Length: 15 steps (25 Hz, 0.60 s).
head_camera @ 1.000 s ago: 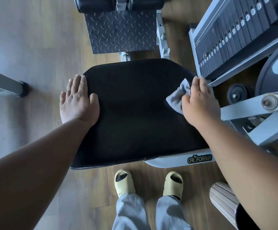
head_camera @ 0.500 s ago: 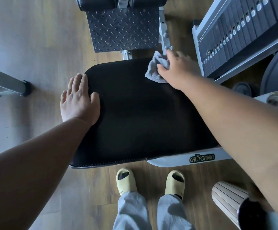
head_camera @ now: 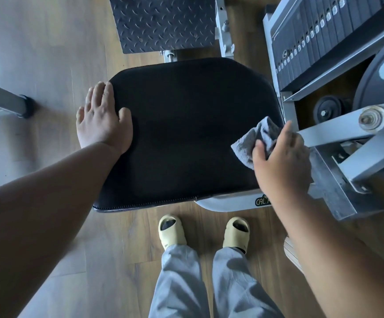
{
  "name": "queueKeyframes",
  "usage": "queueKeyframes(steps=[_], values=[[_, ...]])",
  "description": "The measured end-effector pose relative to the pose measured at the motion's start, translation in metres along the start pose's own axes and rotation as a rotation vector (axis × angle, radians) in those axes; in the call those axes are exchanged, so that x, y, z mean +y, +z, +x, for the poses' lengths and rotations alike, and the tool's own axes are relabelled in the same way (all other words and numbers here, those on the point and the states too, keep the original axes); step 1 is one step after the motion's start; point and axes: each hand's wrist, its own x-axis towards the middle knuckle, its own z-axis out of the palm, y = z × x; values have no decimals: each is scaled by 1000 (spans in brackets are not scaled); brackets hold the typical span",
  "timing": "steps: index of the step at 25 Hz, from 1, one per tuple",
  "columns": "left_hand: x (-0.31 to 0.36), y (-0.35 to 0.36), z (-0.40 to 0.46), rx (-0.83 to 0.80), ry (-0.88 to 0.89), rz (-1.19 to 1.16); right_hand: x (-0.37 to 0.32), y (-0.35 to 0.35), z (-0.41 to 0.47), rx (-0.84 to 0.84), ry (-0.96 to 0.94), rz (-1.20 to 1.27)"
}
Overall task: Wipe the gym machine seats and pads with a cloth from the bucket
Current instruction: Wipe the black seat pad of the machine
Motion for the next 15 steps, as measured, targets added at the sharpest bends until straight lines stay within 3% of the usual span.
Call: queueKeyframes(steps=[4,6,9,11,12,13,15], values=[[0,0,0,-2,-2,-2,-34,7,10,-59,-24,-117],[-1,1,1,-2,-3,-4,-73,13,29,-68,-131,-105],[-2,1,1,-2,-4,-2,-120,29,16,-65,-509,-94],[-2,-1,1,-5,-1,-8,-105,31,-7,-94,-806,-110],[-1,-1,1,-9,-1,-10,-84,28,-10,-112,-867,-100],[0,-2,1,-13,0,-8,-60,23,-9,-124,-858,-79],[-1,-3,0,-32,0,-3,-21,10,7,-110,-636,-81]])
